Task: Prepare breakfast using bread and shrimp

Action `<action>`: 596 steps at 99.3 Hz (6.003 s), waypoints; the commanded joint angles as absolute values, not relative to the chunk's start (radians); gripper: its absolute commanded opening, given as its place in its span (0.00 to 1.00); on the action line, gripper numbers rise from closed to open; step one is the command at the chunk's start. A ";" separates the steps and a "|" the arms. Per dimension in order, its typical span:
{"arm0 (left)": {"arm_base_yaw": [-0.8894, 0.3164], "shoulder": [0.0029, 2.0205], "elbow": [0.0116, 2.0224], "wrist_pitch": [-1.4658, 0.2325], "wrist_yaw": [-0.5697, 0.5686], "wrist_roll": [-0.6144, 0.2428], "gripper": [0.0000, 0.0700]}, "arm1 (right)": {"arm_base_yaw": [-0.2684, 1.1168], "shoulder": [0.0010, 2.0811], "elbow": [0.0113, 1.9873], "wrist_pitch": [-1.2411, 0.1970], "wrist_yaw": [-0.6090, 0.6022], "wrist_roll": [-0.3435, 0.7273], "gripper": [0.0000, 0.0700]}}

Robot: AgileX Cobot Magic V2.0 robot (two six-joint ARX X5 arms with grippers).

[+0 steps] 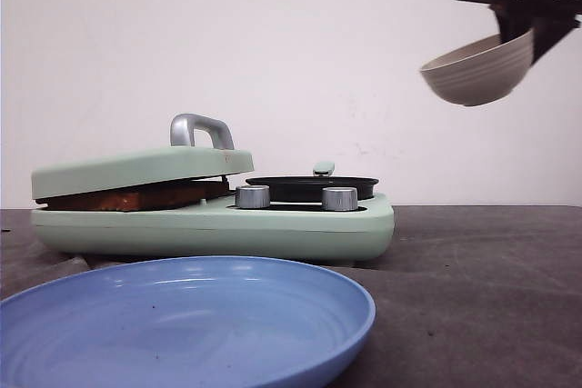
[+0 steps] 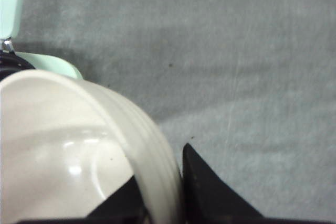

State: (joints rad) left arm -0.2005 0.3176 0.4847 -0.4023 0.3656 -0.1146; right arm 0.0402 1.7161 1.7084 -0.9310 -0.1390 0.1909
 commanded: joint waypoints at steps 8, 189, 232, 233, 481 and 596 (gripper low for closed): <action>-0.201 0.319 0.485 -0.398 0.368 -0.120 0.55 | -0.004 1.722 1.733 -0.921 -0.210 0.206 0.00; -0.201 0.319 0.485 -0.430 0.368 -0.117 0.55 | -0.069 1.818 1.098 -0.315 -0.384 0.352 0.05; -0.201 0.319 0.485 -0.429 0.367 -0.113 0.55 | -0.078 1.790 1.102 -0.318 -0.453 0.332 0.67; -0.201 0.319 0.485 -0.429 0.367 -0.113 0.55 | -0.078 1.787 1.102 -0.318 -0.454 0.332 0.67; -0.204 0.003 0.253 -0.293 0.246 -0.432 0.00 | 0.635 0.330 0.238 -0.114 -0.279 0.156 0.00; -0.132 0.003 0.182 -0.239 0.138 -0.289 0.00 | 0.634 0.330 0.238 -0.098 -0.276 0.157 0.00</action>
State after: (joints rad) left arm -0.1532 0.0051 0.2100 -0.2928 0.1913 -0.4419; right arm 0.6277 0.3286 0.2367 -0.1116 -0.2794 0.1616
